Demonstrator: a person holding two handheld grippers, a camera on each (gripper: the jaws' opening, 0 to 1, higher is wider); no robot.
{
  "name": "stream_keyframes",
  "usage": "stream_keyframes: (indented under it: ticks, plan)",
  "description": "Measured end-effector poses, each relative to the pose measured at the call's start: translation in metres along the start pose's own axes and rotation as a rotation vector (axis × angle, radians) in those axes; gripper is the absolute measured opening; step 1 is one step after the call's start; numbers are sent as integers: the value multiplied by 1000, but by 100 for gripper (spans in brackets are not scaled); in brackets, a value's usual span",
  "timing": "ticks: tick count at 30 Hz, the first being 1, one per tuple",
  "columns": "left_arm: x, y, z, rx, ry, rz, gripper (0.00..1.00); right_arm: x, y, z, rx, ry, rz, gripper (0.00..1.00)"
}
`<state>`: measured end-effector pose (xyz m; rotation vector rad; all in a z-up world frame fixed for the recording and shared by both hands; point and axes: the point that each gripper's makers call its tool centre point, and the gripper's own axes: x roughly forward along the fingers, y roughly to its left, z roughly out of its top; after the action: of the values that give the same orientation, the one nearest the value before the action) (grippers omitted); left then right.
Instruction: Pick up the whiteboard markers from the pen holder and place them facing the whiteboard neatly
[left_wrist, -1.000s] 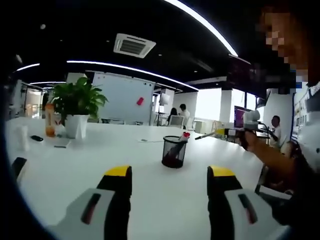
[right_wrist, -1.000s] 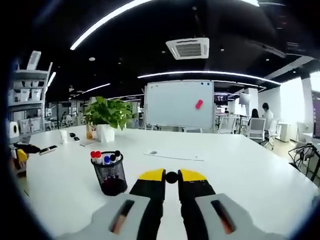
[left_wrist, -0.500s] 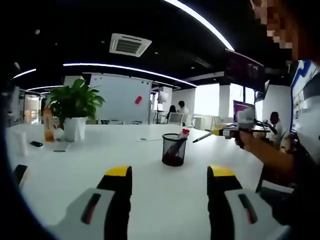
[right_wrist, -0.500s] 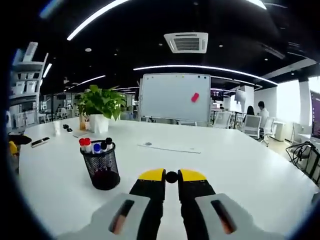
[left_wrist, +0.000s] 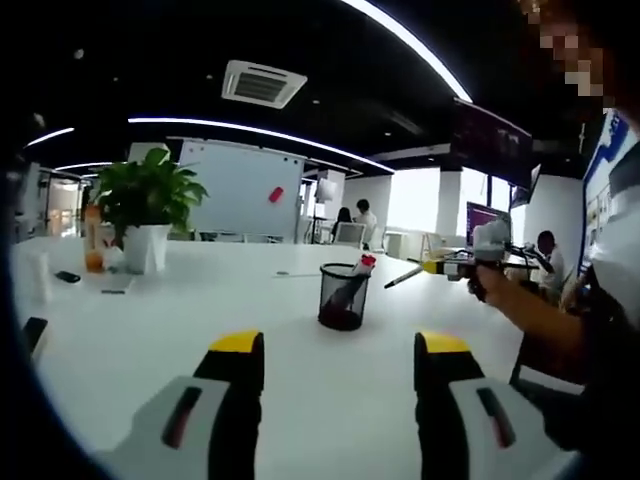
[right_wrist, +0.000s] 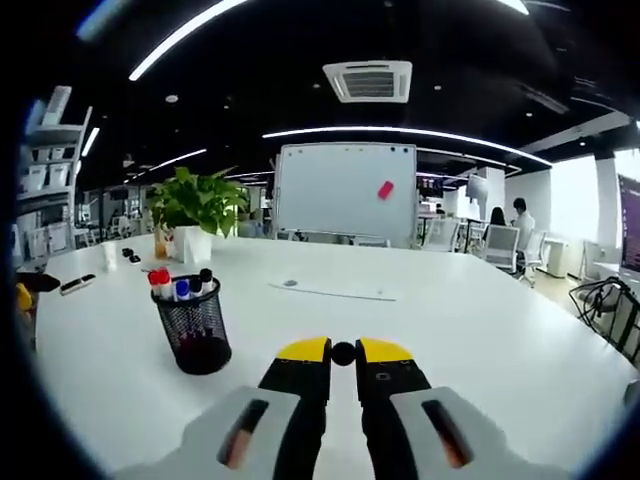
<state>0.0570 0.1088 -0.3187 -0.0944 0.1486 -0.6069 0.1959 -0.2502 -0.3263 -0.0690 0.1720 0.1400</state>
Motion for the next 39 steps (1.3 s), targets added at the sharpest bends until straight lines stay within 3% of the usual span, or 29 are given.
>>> stream_keyframes:
  ticks: [3, 7, 13, 19, 27, 34, 36, 39]
  plan:
    - [-2, -2, -8, -14, 18, -21, 63, 4, 0, -8, -1, 28, 0, 13]
    - [-9, 5, -7, -36, -5, -18, 63, 2, 5, -3, -4, 28, 7, 13]
    - [-8, 13, -16, -18, 40, -7, 63, 7, 15, -7, -17, 56, 30, 13]
    - [-8, 12, -13, -17, 30, 0, 63, 6, 11, -14, -9, 73, 27, 13]
    - [-1, 9, -17, 2, 60, -13, 62, -3, 9, -25, 3, 86, 21, 13]
    - [7, 5, -4, 27, 42, -30, 62, -7, 5, -29, 22, 102, 16, 13]
    - [7, 4, -5, 29, 44, -32, 62, -6, 12, -33, 26, 121, 37, 13]
    - [8, 0, -8, 12, 49, -38, 62, -4, 10, -45, 19, 182, 12, 13]
